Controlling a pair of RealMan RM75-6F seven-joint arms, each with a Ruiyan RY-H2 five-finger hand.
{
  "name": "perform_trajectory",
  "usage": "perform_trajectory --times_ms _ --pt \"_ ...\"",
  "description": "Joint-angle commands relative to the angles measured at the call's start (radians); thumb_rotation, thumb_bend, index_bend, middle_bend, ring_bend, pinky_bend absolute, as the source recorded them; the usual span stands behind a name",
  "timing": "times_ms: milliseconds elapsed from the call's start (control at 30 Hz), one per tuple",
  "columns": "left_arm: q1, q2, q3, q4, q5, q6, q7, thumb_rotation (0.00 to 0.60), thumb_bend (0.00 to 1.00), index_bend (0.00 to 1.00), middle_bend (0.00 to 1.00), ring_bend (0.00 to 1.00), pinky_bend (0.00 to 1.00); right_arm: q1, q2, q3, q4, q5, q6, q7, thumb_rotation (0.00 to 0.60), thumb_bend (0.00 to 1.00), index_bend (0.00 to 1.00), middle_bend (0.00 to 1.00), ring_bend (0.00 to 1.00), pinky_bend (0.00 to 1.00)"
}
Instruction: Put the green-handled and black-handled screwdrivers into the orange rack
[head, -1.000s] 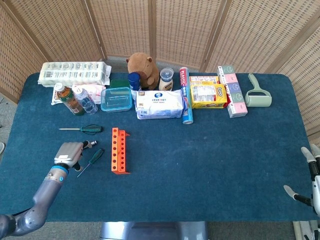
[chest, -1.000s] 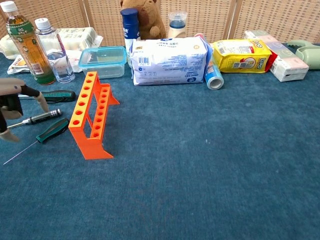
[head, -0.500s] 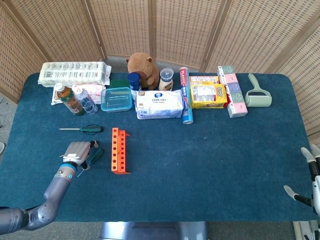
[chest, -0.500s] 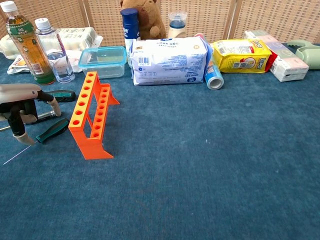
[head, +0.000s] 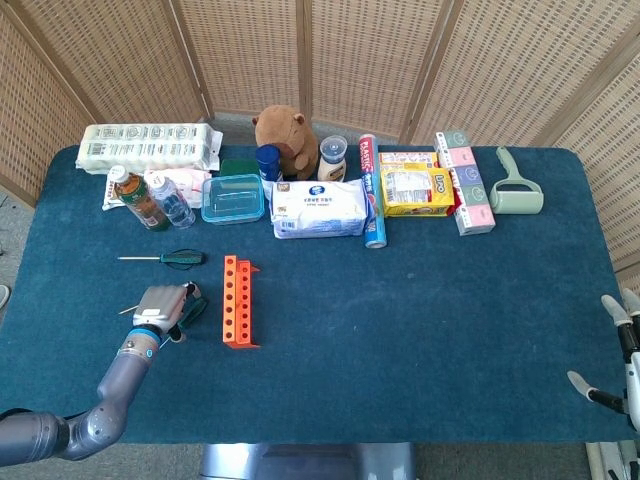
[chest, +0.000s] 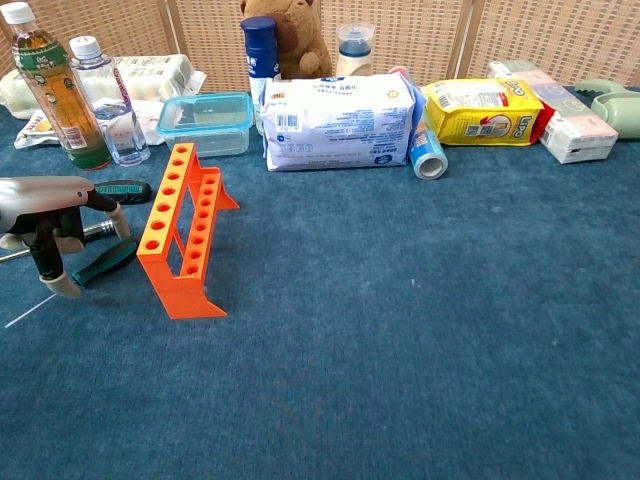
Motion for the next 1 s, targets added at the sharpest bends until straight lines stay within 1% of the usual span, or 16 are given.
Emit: perform_trajectory --times_ms 33,400,500,633,833,1000 --pt "-0.004 -0.001 0.010 -0.015 0.007 0.005 0.006 0.600 0.00 0.28 0.96 0.89 0.87 -0.001 0.001 0.000 0.000 0.001 0.001 0.003 0.600 0.00 0.10 0.00 0.00 0.00" --pt "-0.004 0.006 0.037 -0.074 0.055 0.043 0.014 0.600 0.00 0.28 0.96 0.89 0.87 -0.002 0.002 -0.001 -0.001 -0.001 0.002 0.006 0.600 0.00 0.10 0.00 0.00 0.00" --pt "-0.001 0.004 0.046 -0.073 0.079 0.069 0.023 0.600 0.03 0.28 0.96 0.89 0.87 -0.001 0.002 -0.002 -0.002 -0.002 0.000 0.007 0.600 0.00 0.10 0.00 0.00 0.00" --pt "0.005 -0.013 0.055 -0.040 0.118 0.092 0.026 0.600 0.07 0.28 0.96 0.89 0.87 -0.001 0.002 -0.003 -0.002 -0.003 -0.002 0.008 0.600 0.00 0.10 0.00 0.00 0.00" --pt "0.021 -0.065 0.045 0.061 0.185 0.098 -0.026 0.600 0.13 0.28 0.96 0.89 0.87 0.000 0.004 -0.003 -0.003 0.000 -0.006 0.013 0.600 0.00 0.10 0.00 0.00 0.00" --pt "0.024 -0.096 0.038 0.107 0.209 0.084 -0.040 0.600 0.17 0.33 0.96 0.89 0.87 0.000 0.007 -0.001 -0.002 0.001 -0.006 0.021 0.600 0.00 0.10 0.00 0.00 0.00"
